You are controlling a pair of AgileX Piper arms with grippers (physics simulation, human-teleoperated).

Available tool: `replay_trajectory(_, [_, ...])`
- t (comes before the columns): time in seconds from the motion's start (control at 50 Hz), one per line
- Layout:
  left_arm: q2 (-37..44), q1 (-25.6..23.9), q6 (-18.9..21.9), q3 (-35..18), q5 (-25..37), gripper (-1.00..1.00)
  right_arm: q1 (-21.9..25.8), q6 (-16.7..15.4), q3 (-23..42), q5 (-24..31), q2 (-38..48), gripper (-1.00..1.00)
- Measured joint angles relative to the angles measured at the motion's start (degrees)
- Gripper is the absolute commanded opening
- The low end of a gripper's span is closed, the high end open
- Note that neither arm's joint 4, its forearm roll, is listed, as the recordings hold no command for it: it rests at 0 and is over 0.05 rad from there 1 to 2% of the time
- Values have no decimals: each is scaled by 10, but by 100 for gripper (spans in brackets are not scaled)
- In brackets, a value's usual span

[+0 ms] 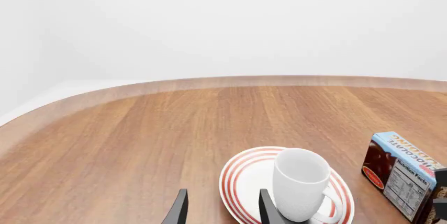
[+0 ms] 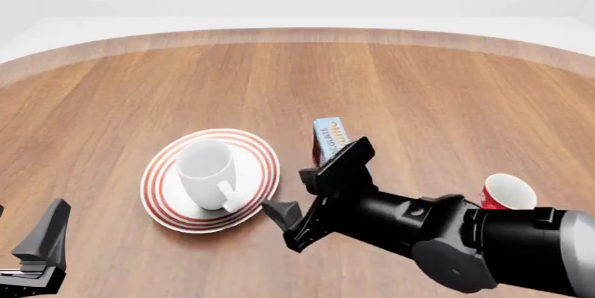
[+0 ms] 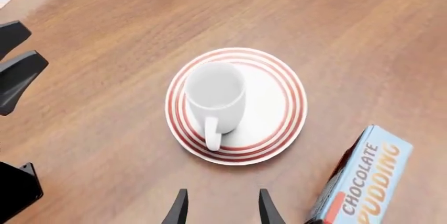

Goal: Pick up the white mug and put it on the plate, and put the chocolate pudding to the right of the plate.

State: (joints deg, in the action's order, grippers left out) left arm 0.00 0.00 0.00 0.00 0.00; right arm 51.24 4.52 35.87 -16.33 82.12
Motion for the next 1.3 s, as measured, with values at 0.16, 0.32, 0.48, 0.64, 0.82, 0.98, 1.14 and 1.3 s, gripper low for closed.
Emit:
replay_trajectory(0.16, [0,0,0,0,0,100,-5,0,-21,-1,-25,100])
replay_trajectory(0.32, [0,0,0,0,0,100,-9,-1,-40,2,-53,100])
replay_trajectory(0.48, [0,0,0,0,0,100,-12,-2,-57,8,-80,100])
replay_trajectory(0.64, [0,0,0,0,0,100,-18,-1,-77,13,-108,100])
replay_trajectory(0.82, [0,0,0,0,0,100,-24,-3,-100,21,-142,100])
replay_trajectory(0.98, [0,0,0,0,0,100,-28,-3,-119,27,-170,100])
replay_trajectory(1.14, [0,0,0,0,0,100,-31,-3,-135,35,-197,100])
replay_trajectory(1.3, [0,0,0,0,0,100,-36,-3,-151,43,-223,100])
